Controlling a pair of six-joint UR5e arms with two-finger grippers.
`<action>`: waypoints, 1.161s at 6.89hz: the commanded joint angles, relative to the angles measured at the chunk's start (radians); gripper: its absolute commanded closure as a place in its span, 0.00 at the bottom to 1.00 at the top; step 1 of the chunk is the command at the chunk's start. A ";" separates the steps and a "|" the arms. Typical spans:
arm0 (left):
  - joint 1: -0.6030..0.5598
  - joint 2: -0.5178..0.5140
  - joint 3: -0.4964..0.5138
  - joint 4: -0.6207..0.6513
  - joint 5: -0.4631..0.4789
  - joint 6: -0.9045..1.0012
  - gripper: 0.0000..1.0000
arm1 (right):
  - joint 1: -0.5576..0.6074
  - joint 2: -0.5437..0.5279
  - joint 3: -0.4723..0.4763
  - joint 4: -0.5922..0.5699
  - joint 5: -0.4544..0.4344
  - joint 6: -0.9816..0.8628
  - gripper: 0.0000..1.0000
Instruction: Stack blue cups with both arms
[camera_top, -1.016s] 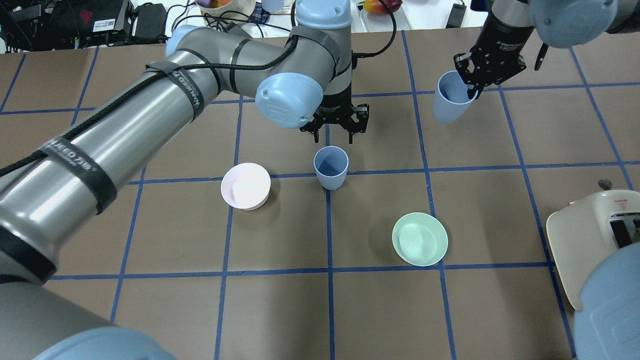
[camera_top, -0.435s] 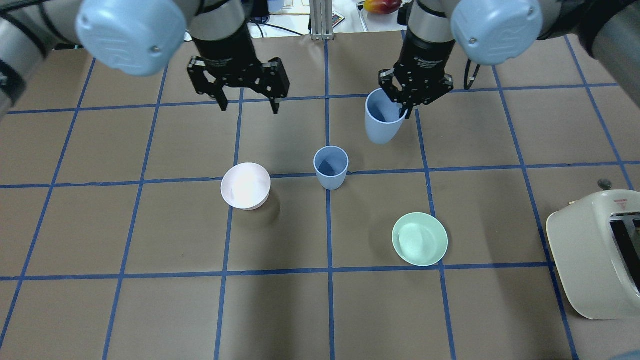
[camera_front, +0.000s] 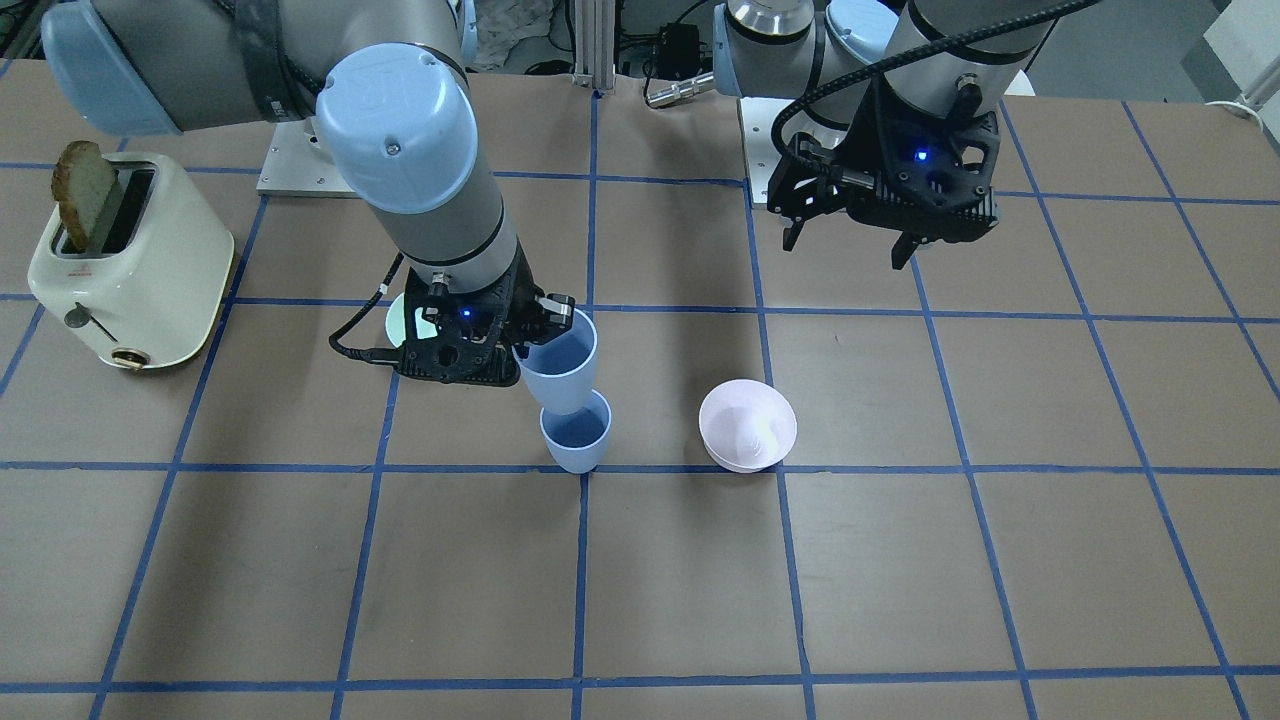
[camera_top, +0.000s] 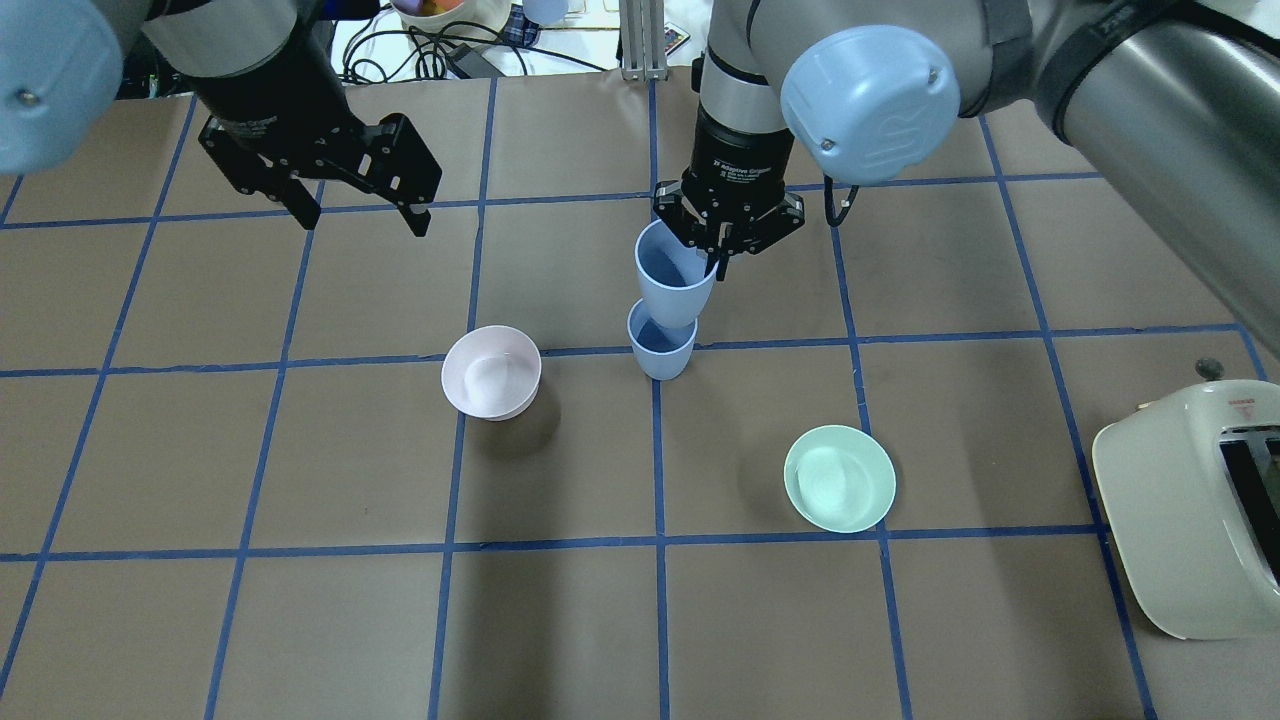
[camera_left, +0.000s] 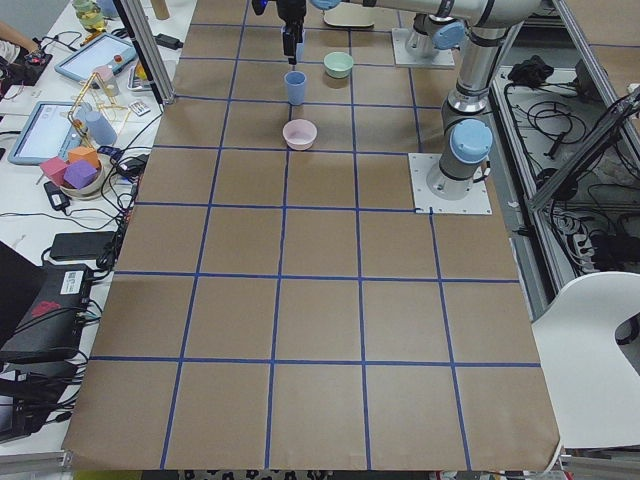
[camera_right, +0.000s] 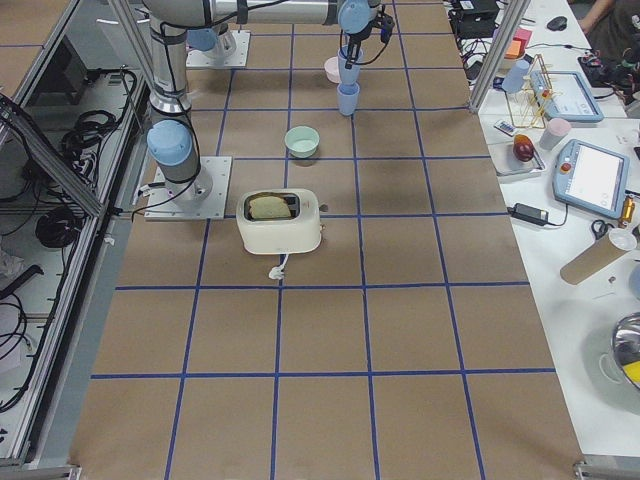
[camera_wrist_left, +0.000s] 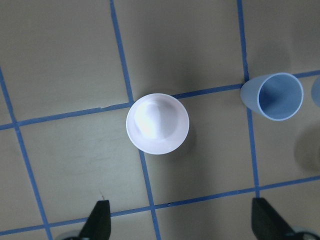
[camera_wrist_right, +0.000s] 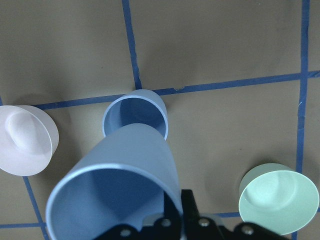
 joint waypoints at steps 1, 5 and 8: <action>0.013 0.052 -0.095 0.118 0.001 0.014 0.00 | 0.009 0.035 0.000 -0.004 0.004 0.019 1.00; 0.012 0.053 -0.099 0.136 0.001 0.009 0.00 | 0.009 0.089 0.003 -0.085 0.007 0.021 1.00; 0.012 0.055 -0.099 0.136 0.001 0.009 0.00 | 0.007 0.084 0.003 -0.087 -0.014 0.021 0.41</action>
